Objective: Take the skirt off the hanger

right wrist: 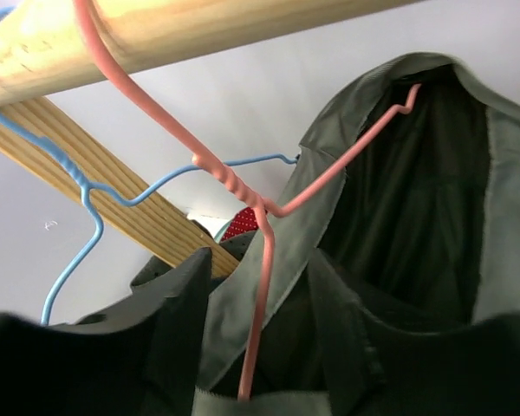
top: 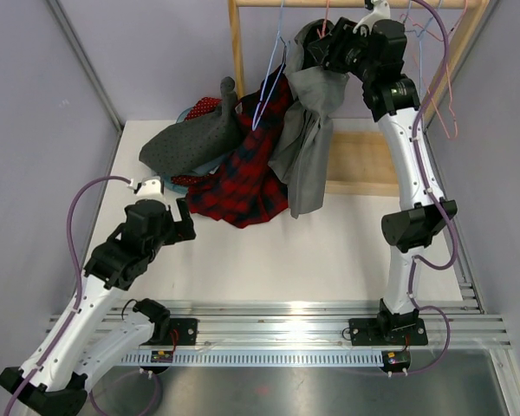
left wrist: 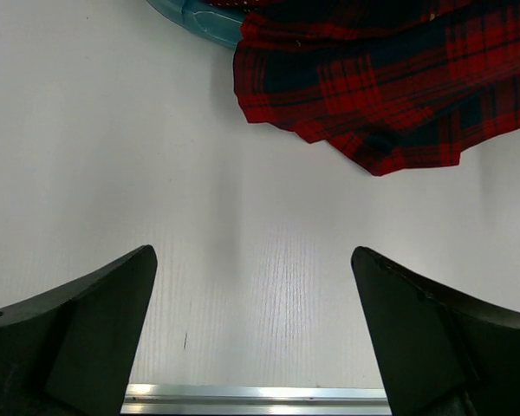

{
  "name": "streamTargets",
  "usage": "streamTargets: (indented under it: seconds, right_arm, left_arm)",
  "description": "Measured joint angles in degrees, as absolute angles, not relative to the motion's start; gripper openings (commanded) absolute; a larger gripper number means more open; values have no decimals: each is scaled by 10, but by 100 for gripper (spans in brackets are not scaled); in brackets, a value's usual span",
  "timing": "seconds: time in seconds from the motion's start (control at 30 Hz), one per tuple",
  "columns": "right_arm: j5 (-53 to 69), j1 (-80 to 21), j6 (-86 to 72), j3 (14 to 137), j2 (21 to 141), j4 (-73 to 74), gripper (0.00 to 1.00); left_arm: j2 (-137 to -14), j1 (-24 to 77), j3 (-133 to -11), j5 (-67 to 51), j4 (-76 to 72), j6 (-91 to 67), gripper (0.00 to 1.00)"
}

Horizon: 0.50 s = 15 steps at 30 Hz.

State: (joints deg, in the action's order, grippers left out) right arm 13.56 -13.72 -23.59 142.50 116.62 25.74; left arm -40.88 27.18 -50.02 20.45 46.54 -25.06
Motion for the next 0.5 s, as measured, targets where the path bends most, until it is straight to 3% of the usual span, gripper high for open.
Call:
streamTargets:
  seconds: [0.27,0.5]
  right_arm:
    - [111,-154,-239,1450,1203,254,0]
    - [95,-154,-235,1454,1203,260,0]
  left_arm:
    - [-399,272,-500,202,464,-251,99]
    - [-405,280,-500,202,463,-251,99]
